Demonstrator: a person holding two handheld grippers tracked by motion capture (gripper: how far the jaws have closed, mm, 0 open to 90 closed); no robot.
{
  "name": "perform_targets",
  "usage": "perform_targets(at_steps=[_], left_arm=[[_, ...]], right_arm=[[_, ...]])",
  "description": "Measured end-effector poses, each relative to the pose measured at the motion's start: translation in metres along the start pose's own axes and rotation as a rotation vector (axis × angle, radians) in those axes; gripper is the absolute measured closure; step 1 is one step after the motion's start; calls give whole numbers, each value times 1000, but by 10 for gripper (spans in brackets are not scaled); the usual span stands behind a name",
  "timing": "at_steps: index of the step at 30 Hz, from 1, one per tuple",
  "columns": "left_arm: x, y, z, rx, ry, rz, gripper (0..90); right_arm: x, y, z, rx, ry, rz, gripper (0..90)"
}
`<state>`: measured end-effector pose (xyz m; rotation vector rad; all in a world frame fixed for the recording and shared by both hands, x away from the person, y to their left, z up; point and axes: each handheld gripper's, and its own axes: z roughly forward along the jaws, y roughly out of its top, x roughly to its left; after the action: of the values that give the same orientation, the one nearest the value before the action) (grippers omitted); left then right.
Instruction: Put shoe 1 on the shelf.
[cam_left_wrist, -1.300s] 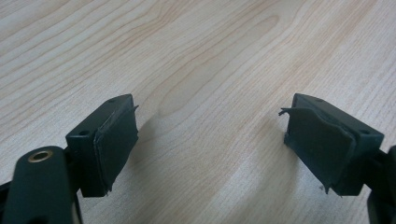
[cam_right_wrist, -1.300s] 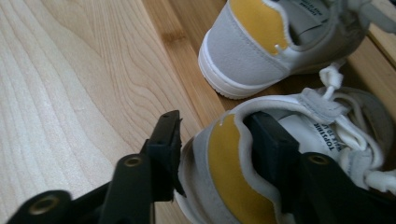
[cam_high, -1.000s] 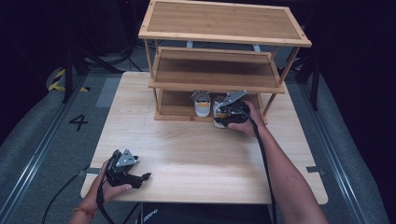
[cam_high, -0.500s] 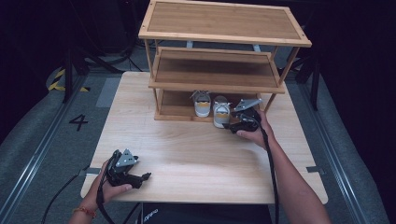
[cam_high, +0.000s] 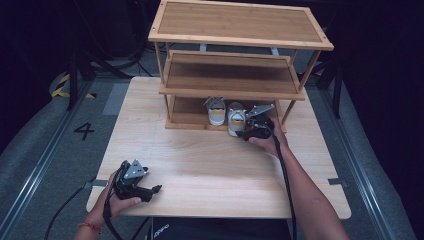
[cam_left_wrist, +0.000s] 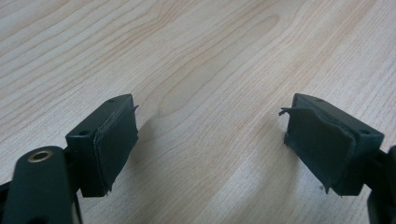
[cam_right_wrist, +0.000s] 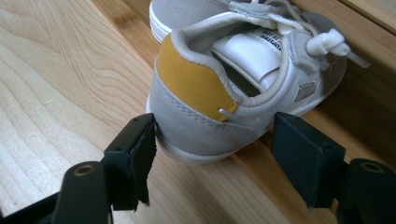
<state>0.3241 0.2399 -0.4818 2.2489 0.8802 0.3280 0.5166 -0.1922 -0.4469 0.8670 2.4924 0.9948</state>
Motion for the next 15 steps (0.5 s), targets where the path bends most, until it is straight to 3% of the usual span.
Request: perform_targets(at_steps=[5,15], left_arm=[[0,0,0,0,0,0,168],[0,0,0,0,0,0,168]], right_arm=[[-3,1,3,-18,-29,-19,376],[-2,12,14,-15,-80,-15,389]])
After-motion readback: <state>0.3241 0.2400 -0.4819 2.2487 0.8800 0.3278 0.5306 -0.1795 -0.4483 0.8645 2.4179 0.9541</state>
